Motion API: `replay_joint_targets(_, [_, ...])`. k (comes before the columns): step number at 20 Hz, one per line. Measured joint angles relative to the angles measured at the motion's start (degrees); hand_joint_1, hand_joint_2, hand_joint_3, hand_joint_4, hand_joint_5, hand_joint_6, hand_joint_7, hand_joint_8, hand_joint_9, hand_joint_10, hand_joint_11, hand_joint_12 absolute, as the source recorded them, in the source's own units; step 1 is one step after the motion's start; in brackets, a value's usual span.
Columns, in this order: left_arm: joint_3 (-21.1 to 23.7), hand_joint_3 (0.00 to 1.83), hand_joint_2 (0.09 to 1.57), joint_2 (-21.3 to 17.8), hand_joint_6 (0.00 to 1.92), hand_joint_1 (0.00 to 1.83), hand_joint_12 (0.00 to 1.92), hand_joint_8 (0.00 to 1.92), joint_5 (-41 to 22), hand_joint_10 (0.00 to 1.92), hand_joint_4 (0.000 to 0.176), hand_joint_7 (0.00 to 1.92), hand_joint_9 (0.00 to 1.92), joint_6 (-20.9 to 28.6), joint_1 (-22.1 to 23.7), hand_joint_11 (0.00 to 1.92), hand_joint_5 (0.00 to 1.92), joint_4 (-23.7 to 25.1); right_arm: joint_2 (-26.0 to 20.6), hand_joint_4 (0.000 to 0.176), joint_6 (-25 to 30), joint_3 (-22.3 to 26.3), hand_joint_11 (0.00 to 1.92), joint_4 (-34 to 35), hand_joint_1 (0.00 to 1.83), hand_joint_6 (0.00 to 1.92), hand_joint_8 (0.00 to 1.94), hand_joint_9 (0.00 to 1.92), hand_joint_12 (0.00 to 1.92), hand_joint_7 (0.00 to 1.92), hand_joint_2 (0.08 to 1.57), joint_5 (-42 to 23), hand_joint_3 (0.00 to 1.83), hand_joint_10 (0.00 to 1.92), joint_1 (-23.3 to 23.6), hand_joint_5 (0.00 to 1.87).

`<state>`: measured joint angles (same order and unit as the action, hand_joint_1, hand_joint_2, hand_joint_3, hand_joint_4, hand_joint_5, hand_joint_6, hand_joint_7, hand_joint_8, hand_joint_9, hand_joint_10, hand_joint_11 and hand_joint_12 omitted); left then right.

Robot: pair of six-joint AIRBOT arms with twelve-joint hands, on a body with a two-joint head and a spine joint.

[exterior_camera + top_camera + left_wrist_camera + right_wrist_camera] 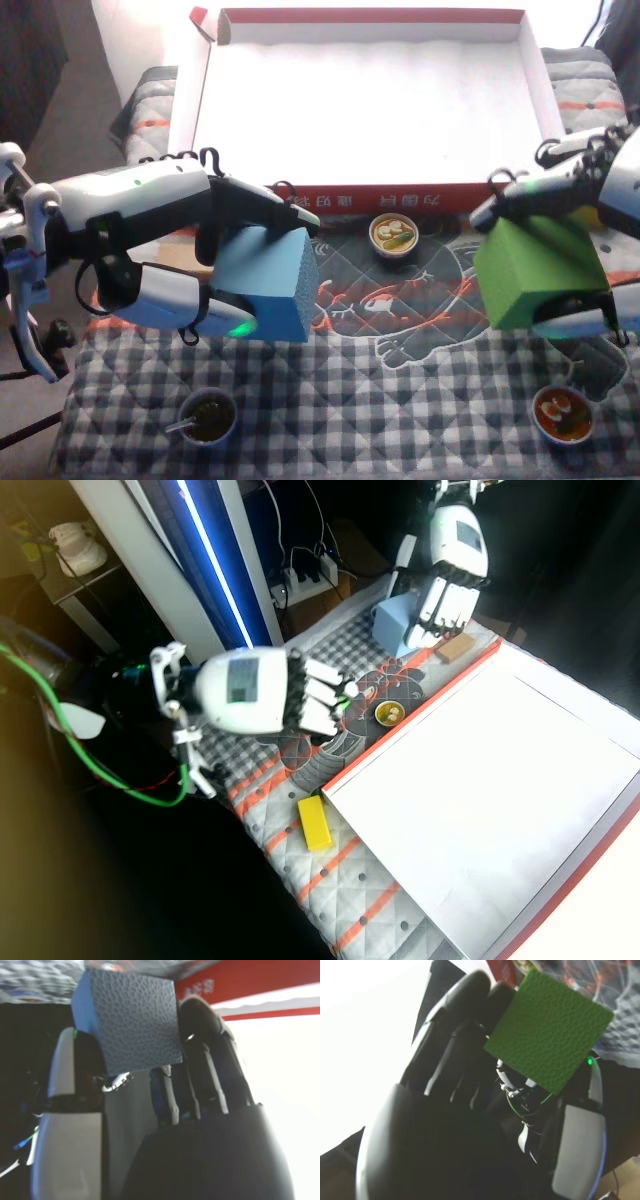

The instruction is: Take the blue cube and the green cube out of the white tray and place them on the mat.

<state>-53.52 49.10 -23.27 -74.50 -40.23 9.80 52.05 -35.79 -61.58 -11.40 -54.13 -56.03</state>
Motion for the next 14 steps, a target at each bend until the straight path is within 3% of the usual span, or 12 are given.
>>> replay_joint_targets(1, [0.0, 0.00, 0.95, 0.1, 0.00, 0.86, 1.49, 0.07, -0.3, 0.66, 0.099, 0.53, 0.38, 0.0, 0.0, 0.07, 0.37, -0.5, 0.0, 0.000, 0.1, 0.0, 0.01, 0.1, 0.80, 0.01, 0.00, 0.39, 0.96, 0.40, 0.98, 0.2, 0.00, 0.00, 0.0, 0.33])
replay_joint_targets(2, [-0.1, 0.00, 0.95, 0.1, 0.01, 0.83, 1.44, 0.01, -0.5, 0.45, 0.105, 0.49, 0.41, 0.0, 0.0, 0.06, 0.34, -1.0, 0.0, 0.000, 0.2, 0.0, 0.00, 0.4, 0.75, 0.00, 0.00, 0.32, 0.82, 0.32, 0.99, 0.2, 0.00, 0.00, 0.0, 0.25])
replay_joint_targets(4, [-0.3, 0.00, 0.97, 0.1, 0.00, 0.78, 1.30, 0.00, -1.1, 0.18, 0.128, 0.40, 0.46, 0.0, -0.2, 0.05, 0.31, -2.2, -0.3, 0.000, 0.7, 0.0, 0.00, 1.2, 0.73, 0.00, 0.00, 0.31, 0.82, 0.30, 0.99, -0.3, 0.00, 0.00, -0.5, 0.19])
replay_joint_targets(5, [-0.6, 0.00, 0.97, 0.1, 0.00, 0.78, 1.30, 0.00, -1.3, 0.18, 0.128, 0.40, 0.46, 0.0, -0.5, 0.05, 0.31, -3.0, -0.4, 0.000, 1.1, 0.0, 0.00, 1.2, 0.73, 0.00, 0.00, 0.31, 0.82, 0.30, 0.99, -0.3, 0.00, 0.00, -0.8, 0.19])
replay_joint_targets(6, [-0.9, 0.00, 0.96, 0.1, 0.00, 0.78, 1.34, 0.00, -1.5, 0.13, 0.150, 0.38, 0.46, 0.0, -0.8, 0.03, 0.28, -3.4, -0.4, 0.019, 1.1, 0.0, 0.00, 1.3, 0.72, 0.00, 0.00, 0.29, 0.75, 0.28, 0.99, -0.3, 0.00, 0.00, -1.4, 0.16])
replay_joint_targets(8, [-1.0, 0.00, 0.89, 0.4, 0.00, 0.81, 1.08, 0.00, -2.6, 0.03, 0.174, 0.27, 0.34, 0.0, -1.3, 0.00, 0.22, -5.4, -0.4, 0.029, 1.2, 0.0, 0.00, 1.6, 0.69, 0.00, 0.00, 0.27, 0.73, 0.26, 1.00, 0.4, 0.00, 0.00, -1.9, 0.14])
replay_joint_targets(9, [-0.9, 0.00, 0.89, 0.4, 0.00, 0.72, 0.93, 0.00, -3.4, 0.01, 0.176, 0.21, 0.27, 0.0, -1.6, 0.00, 0.17, -6.1, -0.4, 0.048, 1.2, 0.0, 0.00, 1.7, 0.70, 0.00, 0.00, 0.23, 0.61, 0.24, 1.00, 0.4, 0.00, 0.01, -1.9, 0.12])
replay_joint_targets(10, [-0.9, 0.00, 0.90, 0.4, 0.00, 0.68, 0.62, 0.00, -4.8, 0.00, 0.176, 0.17, 0.22, 0.0, -2.3, 0.00, 0.10, -7.5, -0.7, 0.074, 1.2, 0.0, 0.00, 1.8, 0.67, 0.00, 0.00, 0.17, 0.45, 0.20, 1.01, 0.3, 0.00, 0.00, -1.9, 0.10])
replay_joint_targets(11, [-0.8, 0.00, 0.90, 0.0, 0.00, 0.64, 0.46, 0.00, -6.3, 0.00, 0.176, 0.17, 0.20, 0.0, -2.8, 0.00, 0.07, -9.0, -1.0, 0.075, 1.3, 0.0, 0.00, 1.9, 0.66, 0.00, 0.00, 0.17, 0.51, 0.19, 0.99, 0.0, 0.00, 0.00, -1.9, 0.11])
replay_joint_targets(12, [-0.6, 0.00, 0.93, -0.8, 0.00, 0.64, 0.11, 0.01, -8.0, 0.02, 0.176, 0.13, 0.11, 0.0, -3.2, 0.00, 0.06, -10.2, -1.3, 0.071, 1.3, 0.0, 0.00, 2.3, 0.72, 0.00, 0.00, 0.12, 0.38, 0.15, 0.97, -0.7, 0.00, 0.00, -2.0, 0.13])
replay_joint_targets(13, [-0.3, 0.00, 0.91, -1.5, 0.01, 0.68, 0.02, 0.01, -10.4, 0.01, 0.176, 0.11, 0.07, 0.0, -3.5, 0.00, 0.08, -11.6, -1.6, 0.031, 1.3, 0.0, 0.00, 3.5, 0.78, 0.00, 0.00, 0.07, 0.16, 0.12, 0.98, -2.2, 0.00, 0.01, -2.0, 0.15])
replay_joint_targets(14, [-0.1, 0.00, 0.91, -2.2, 0.01, 0.68, 0.02, 0.01, -12.5, 0.01, 0.176, 0.11, 0.07, 0.2, -3.6, 0.00, 0.08, -12.7, -1.9, 0.031, 1.3, 0.0, 0.00, 4.6, 0.78, 0.00, 0.00, 0.07, 0.16, 0.12, 0.98, -3.7, 0.00, 0.01, -2.0, 0.15])
